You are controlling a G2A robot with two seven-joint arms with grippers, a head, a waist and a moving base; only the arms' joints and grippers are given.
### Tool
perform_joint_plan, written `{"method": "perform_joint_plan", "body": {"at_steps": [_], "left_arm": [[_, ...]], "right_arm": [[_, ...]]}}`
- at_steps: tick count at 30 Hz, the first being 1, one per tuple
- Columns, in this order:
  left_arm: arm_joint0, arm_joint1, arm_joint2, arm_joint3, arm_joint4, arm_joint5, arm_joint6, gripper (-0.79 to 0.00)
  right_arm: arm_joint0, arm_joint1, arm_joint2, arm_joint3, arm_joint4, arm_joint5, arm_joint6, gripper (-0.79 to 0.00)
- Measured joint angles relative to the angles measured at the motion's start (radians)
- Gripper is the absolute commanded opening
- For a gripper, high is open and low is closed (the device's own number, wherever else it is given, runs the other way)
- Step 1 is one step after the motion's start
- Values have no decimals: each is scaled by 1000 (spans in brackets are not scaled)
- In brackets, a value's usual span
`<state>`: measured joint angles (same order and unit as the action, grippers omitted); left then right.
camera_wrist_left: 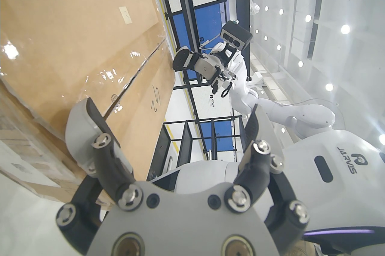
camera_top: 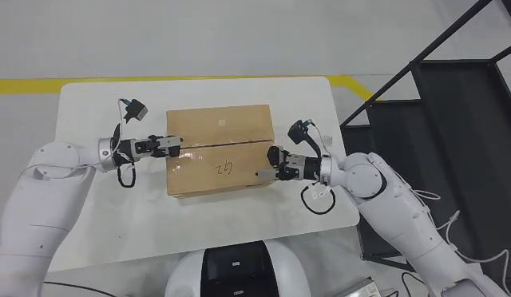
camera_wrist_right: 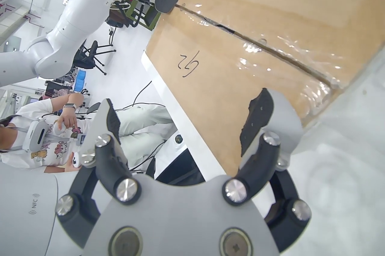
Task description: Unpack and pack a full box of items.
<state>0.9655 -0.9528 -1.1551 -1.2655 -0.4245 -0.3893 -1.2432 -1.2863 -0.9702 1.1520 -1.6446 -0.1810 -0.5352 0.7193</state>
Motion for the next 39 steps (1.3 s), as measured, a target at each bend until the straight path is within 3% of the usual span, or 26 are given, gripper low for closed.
{"method": "perform_joint_plan", "body": {"at_steps": [6, 12, 17, 27, 39], "left_arm": [[0, 0, 1, -3, 0, 3, -2, 0], [0, 0, 1, -3, 0, 3, -2, 0], [0, 0, 1, -3, 0, 3, -2, 0], [0, 0, 1, -3, 0, 3, -2, 0], [0, 0, 1, -3, 0, 3, -2, 0]], "right_arm": [[-91, 14, 82, 4, -45, 27, -91, 0], [-136, 14, 94, 49, 47, 32, -96, 0], [-83, -8, 21, 160, 179, 54, -72, 0], [43, -76, -103, 435, 493, 12, -142, 0], [99, -116, -109, 665, 629, -64, -204, 0]]}}
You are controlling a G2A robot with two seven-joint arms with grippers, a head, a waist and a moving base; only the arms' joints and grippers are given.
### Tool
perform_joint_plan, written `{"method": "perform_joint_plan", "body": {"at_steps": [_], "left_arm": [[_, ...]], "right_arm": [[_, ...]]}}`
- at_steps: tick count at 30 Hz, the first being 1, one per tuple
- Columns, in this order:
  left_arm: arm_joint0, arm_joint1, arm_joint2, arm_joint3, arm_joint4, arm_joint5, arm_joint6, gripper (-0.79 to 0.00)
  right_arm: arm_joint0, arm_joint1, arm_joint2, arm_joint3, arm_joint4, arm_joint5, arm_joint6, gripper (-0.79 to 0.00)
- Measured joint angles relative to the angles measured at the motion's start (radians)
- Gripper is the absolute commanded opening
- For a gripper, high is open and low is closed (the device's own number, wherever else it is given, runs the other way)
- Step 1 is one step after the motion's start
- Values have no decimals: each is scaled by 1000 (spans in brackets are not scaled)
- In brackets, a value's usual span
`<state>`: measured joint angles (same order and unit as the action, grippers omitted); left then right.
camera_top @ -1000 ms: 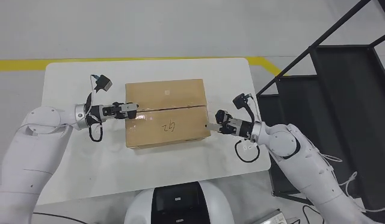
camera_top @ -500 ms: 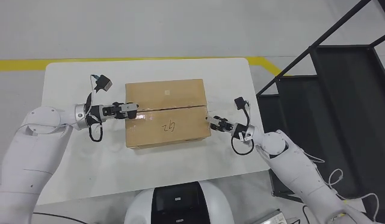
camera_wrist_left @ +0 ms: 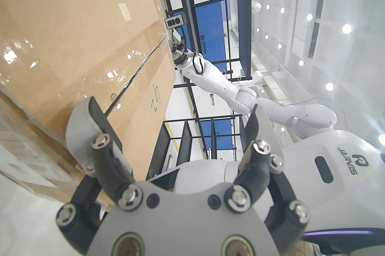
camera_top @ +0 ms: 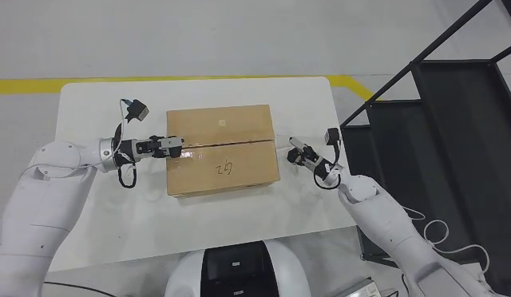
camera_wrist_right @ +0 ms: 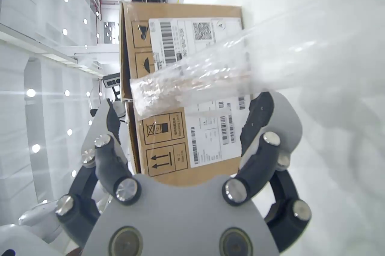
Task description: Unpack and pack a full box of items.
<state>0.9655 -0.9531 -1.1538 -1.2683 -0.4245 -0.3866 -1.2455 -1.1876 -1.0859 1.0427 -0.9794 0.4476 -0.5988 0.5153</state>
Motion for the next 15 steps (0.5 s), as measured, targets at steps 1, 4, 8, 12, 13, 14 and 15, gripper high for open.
{"method": "perform_joint_plan", "body": {"at_steps": [1, 4, 8, 12, 13, 14, 15], "left_arm": [[0, 0, 0, 0, 0, 0, 0, 0], [0, 0, 0, 0, 0, 0, 0, 0], [0, 0, 0, 0, 0, 0, 0, 0], [0, 0, 0, 0, 0, 0, 0, 0], [0, 0, 0, 0, 0, 0, 0, 0], [0, 0, 0, 0, 0, 0, 0, 0], [0, 0, 0, 0, 0, 0, 0, 0]], "right_arm": [[-2, 0, 8, 11, 4, -7, -8, 0], [-8, 2, 34, 41, 21, -17, -22, 0], [-13, 2, 62, 68, 56, -18, -21, 0], [-8, -2, 73, 90, 81, -7, 6, 0], [-6, -5, 71, 92, 89, -3, 13, 0], [-3, -8, 68, 94, 98, 1, 22, 0], [1, -11, 65, 97, 106, 4, 29, 0]]}}
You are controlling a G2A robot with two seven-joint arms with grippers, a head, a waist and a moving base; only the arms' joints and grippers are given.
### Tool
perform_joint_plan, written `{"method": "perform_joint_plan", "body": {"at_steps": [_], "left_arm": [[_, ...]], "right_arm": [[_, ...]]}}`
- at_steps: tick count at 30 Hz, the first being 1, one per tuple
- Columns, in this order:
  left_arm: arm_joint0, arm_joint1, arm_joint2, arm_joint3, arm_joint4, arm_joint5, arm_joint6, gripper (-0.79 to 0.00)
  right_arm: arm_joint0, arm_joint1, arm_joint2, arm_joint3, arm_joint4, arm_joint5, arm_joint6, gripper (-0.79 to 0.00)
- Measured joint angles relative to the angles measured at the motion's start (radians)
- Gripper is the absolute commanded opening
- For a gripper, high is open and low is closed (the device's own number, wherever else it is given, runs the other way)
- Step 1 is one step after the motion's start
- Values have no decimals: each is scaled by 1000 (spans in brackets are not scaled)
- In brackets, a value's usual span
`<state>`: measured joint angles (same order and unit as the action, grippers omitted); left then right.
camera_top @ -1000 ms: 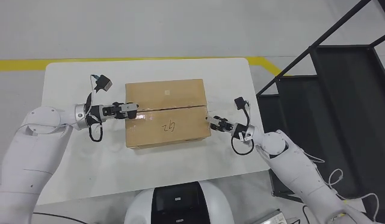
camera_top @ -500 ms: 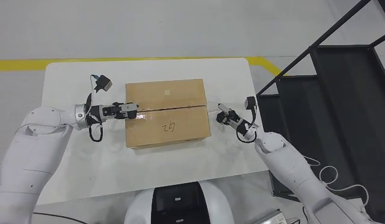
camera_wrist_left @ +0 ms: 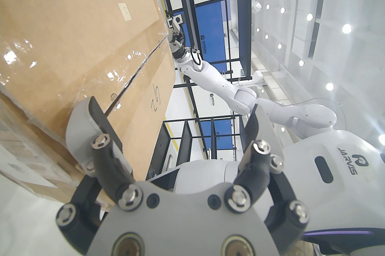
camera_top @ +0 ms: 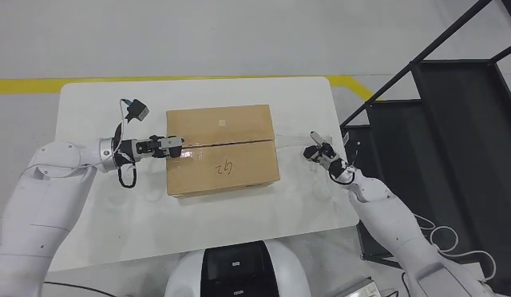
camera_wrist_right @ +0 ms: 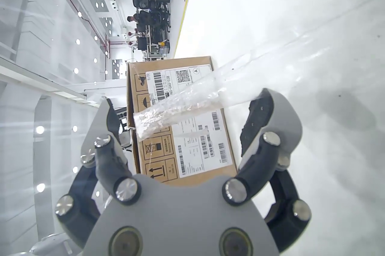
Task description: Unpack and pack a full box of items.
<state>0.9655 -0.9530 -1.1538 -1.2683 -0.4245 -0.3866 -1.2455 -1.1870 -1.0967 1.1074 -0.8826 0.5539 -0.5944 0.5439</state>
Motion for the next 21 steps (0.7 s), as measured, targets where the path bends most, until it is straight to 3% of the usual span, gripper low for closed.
{"method": "perform_joint_plan", "body": {"at_steps": [8, 9, 10, 12, 21], "left_arm": [[0, 0, 0, 0, 0, 0, 0, 0], [0, 0, 0, 0, 0, 0, 0, 0], [0, 0, 0, 0, 0, 0, 0, 0], [0, 0, 0, 0, 0, 0, 0, 0], [0, 0, 0, 0, 0, 0, 0, 0]], "right_arm": [[38, -28, -19, 64, 43, 9, -5, 0], [42, -30, -19, 74, 39, 5, -10, -74], [48, -31, -17, 88, 26, -2, -17, -453], [52, -33, -15, 102, 16, -8, -23, -785], [46, -39, 10, 124, 11, -30, -24, -785]]}}
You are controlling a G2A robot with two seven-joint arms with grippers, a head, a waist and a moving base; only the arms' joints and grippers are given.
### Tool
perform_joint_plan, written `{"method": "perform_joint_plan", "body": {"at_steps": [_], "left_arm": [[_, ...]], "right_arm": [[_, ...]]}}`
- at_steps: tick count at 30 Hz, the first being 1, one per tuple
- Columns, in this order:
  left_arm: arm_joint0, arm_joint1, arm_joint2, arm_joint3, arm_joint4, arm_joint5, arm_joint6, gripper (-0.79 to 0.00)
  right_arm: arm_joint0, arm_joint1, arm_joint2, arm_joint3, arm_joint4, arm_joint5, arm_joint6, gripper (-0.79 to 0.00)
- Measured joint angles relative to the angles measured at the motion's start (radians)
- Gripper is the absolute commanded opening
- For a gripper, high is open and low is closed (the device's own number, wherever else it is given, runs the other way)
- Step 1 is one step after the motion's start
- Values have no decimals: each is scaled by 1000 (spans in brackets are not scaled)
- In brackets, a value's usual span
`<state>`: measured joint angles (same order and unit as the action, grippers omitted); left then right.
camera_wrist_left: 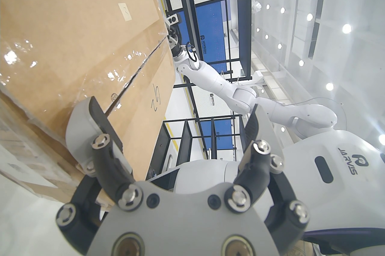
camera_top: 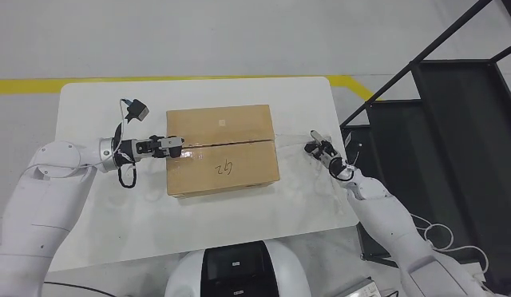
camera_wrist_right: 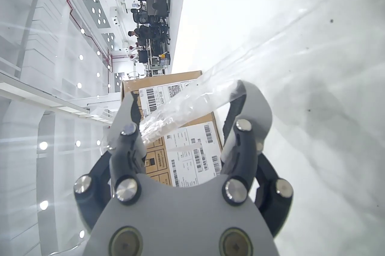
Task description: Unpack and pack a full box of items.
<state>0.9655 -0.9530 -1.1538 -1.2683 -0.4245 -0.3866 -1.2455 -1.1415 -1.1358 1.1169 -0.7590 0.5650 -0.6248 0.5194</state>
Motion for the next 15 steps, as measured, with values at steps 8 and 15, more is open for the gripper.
{"method": "perform_joint_plan", "body": {"at_steps": [8, 15], "left_arm": [[0, 0, 0, 0, 0, 0, 0, 0], [0, 0, 0, 0, 0, 0, 0, 0]], "right_arm": [[-11, 3, 36, -24, -15, -36, -6, -785], [-46, 17, 98, -136, -32, -114, 0, -785]]}}
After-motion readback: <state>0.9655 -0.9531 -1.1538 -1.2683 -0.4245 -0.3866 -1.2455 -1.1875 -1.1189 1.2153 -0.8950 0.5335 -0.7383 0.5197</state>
